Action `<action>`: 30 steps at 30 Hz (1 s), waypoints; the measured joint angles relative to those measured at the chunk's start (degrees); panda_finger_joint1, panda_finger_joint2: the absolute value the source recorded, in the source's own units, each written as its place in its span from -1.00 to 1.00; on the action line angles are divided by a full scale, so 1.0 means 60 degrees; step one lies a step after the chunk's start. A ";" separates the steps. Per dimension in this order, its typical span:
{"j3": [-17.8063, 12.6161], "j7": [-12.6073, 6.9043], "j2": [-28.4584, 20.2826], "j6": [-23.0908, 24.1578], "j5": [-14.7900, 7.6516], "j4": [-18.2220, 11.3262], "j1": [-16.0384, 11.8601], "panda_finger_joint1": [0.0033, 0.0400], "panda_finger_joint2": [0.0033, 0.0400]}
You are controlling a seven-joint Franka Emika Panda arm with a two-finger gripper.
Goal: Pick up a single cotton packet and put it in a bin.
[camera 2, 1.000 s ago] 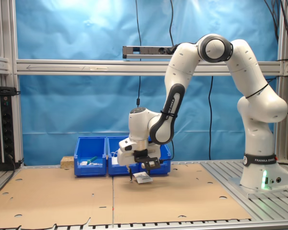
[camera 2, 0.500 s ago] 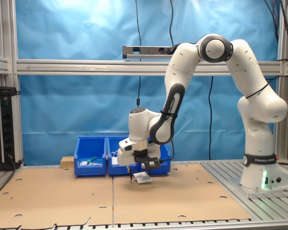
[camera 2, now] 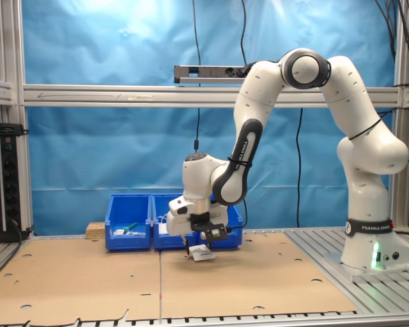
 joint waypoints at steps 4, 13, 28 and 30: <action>0.0000 0.0000 0.0000 0.0000 0.0000 0.0000 0.0000 0.79 0.79; 0.0000 0.0000 0.0000 0.0000 0.0000 0.0000 0.0000 -0.09 -0.09; 0.0000 0.0000 -0.0001 0.0000 0.0000 0.0004 0.0000 -0.86 -0.86; 0.0000 0.0000 -0.0001 0.0000 0.0000 0.0004 0.0000 -0.86 -0.86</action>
